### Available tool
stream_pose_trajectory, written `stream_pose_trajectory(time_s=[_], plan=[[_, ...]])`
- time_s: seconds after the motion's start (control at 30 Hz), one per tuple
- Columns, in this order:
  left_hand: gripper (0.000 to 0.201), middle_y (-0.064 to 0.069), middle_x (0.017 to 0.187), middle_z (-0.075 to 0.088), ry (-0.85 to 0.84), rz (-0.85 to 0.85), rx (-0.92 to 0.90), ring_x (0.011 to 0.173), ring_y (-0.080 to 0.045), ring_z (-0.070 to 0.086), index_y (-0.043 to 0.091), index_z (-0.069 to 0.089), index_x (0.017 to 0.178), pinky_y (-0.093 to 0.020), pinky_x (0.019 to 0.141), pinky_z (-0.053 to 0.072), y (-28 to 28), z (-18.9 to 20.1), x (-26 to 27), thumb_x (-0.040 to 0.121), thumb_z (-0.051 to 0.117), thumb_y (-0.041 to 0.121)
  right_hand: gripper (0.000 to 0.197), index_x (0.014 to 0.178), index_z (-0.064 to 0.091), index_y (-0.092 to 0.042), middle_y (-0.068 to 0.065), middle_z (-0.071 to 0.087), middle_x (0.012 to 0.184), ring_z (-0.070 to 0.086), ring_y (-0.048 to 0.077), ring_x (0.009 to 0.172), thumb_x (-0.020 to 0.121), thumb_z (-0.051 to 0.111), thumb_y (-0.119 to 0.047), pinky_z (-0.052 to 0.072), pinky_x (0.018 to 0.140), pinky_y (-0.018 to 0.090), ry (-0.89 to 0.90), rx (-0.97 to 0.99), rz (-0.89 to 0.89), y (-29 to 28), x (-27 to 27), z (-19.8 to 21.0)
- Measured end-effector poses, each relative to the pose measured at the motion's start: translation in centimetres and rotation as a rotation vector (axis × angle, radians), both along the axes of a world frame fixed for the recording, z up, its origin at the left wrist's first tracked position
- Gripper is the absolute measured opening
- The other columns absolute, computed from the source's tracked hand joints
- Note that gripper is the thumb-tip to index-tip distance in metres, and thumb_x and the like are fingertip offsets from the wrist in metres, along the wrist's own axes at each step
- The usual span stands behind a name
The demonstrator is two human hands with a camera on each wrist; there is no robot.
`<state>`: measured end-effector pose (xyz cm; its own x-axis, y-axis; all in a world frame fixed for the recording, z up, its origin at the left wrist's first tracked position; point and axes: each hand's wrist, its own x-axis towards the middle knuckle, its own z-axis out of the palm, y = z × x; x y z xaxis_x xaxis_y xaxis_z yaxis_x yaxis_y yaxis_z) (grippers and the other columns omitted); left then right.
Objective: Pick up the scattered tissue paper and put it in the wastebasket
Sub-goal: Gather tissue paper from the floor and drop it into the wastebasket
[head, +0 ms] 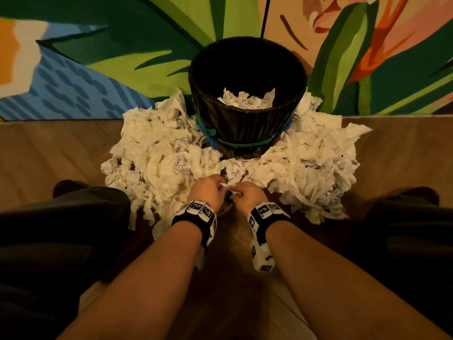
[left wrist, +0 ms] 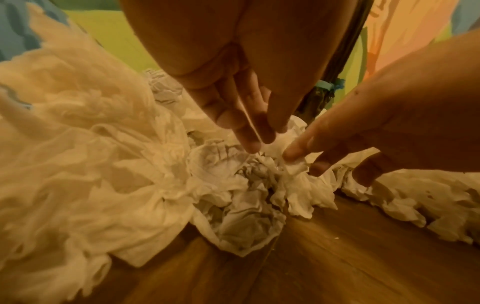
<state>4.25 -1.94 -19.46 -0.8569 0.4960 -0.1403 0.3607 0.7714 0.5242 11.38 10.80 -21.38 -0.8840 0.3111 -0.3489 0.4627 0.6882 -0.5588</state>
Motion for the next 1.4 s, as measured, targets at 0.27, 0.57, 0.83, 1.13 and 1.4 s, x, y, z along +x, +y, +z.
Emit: stream_pose_trajectory(time_s=[0.27,0.57,0.83,1.13,1.4], plan=[[0.026,0.0,0.066,0.049,-0.09,0.234,0.365,0.057,-0.015,0.046,0.016,0.045,0.078,-0.026,0.05,0.028,-1.6,-0.5,1.2,0.101,0.046,0.029,0.032,0.122,0.065,-0.018,0.006,0.068,0.115,0.063,0.022,0.104,0.091,0.063,-0.009,0.049,0.09,0.027,0.176,-0.323,-0.467,0.1,2.3,0.3],[0.021,0.003,0.079,0.059,-0.168,0.439,0.483,0.062,-0.015,0.057,0.034,0.044,0.093,-0.029,0.053,0.048,-3.5,-1.1,0.5,0.09,0.065,0.03,0.037,0.08,0.066,-0.003,0.018,0.064,0.073,0.063,0.031,0.069,0.095,0.052,-0.033,0.051,0.06,0.035,0.184,-0.435,-0.932,2.6,5.0,0.3],[0.048,-0.002,0.116,0.057,-0.086,0.406,0.356,0.084,-0.009,0.061,0.032,0.062,0.082,-0.025,0.071,0.051,-4.8,-2.2,1.1,0.086,0.043,-0.013,0.013,0.102,0.05,-0.03,0.013,0.064,0.09,0.065,0.03,0.076,0.096,0.05,-0.018,0.058,0.069,0.041,0.105,-0.132,-0.522,1.0,5.3,-0.7],[0.032,-0.006,0.112,0.064,0.129,0.253,0.195,0.087,-0.024,0.062,0.028,0.053,0.124,-0.035,0.069,0.053,-3.6,1.2,0.5,0.094,0.056,0.018,0.041,0.136,0.047,-0.03,0.006,0.024,0.15,0.057,0.032,0.113,0.096,0.055,-0.023,0.053,0.087,0.036,-0.293,0.134,-0.202,0.0,5.0,-2.1],[0.044,-0.013,0.137,0.05,0.096,0.209,-0.104,0.12,-0.034,0.052,0.028,0.056,0.133,-0.045,0.088,0.052,-2.7,2.0,-2.7,0.092,0.056,0.011,0.053,0.136,0.043,-0.03,0.011,0.018,0.149,0.058,0.033,0.107,0.089,0.066,-0.025,0.053,0.081,0.037,-0.344,0.201,-0.149,1.9,6.9,-2.9]])
